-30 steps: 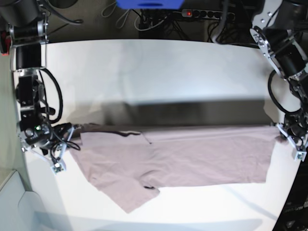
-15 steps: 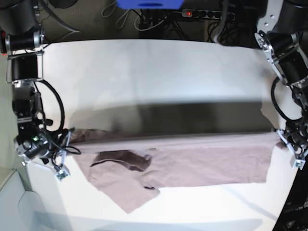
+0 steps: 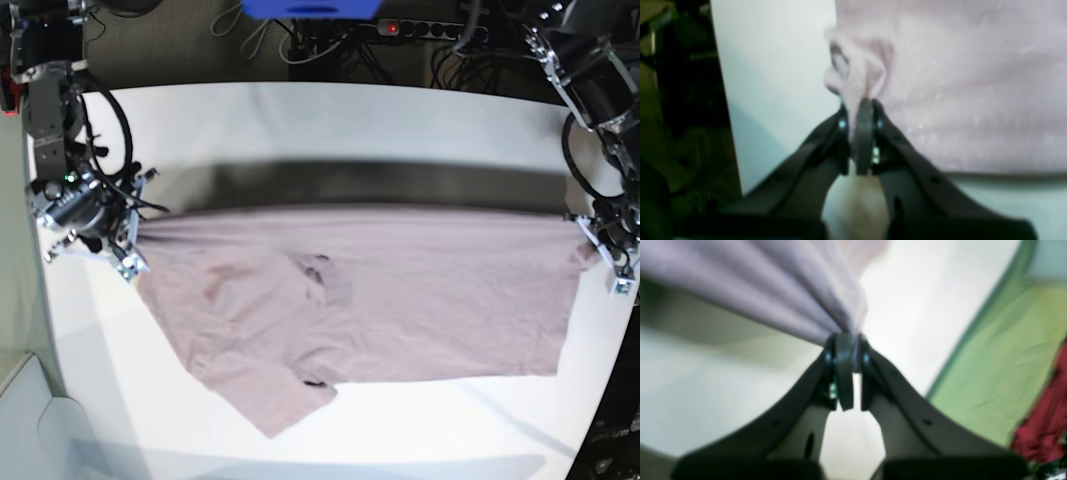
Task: Layout the t-shirt on the table in an organized manner, then fold the t-shirt properly
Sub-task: 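Lift the shirt edge with both grippers and fold it over the body, then release the shirt and move both grippers to the hem edge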
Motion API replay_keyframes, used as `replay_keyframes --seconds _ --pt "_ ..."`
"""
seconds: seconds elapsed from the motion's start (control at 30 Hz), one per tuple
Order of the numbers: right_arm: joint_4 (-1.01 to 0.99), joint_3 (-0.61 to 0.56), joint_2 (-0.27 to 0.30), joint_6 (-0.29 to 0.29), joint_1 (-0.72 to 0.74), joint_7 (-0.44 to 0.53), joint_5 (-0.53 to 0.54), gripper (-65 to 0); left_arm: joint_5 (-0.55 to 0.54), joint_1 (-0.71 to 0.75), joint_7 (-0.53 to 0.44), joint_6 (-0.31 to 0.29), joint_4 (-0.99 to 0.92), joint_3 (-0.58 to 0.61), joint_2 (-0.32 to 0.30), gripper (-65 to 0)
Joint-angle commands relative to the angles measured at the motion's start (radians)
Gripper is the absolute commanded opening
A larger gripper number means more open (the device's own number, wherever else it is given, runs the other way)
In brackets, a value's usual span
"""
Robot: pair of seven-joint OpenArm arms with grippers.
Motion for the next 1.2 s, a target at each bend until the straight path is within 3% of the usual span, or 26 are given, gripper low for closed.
replay_keyframes --seconds 0.0,0.2,0.5,0.83,1.17 --pt "0.044 0.031 0.006 -0.004 -0.004 0.006 -0.037 -65.0 0.005 0.004 -0.017 0.009 0.042 -0.022 -0.009 -65.0" --pt "0.092 0.109 0.003 -0.004 -0.171 0.040 -0.037 -65.0 0.004 0.130 -0.022 0.009 0.119 -0.064 0.038 -65.0" --pt "0.092 0.172 -0.066 -0.004 -0.373 0.150 -0.037 -65.0 0.004 0.304 -0.020 0.009 0.248 -0.064 0.104 -65.0" --pt "0.090 0.238 -0.109 -0.008 -0.461 0.215 -0.039 -65.0 0.004 0.376 -0.026 0.009 0.274 -0.064 0.124 -65.0" --pt "0.087 0.258 -0.107 -0.008 -0.490 0.213 -0.037 -63.9 0.004 0.393 -0.026 0.009 0.272 -0.101 0.124 -65.0"
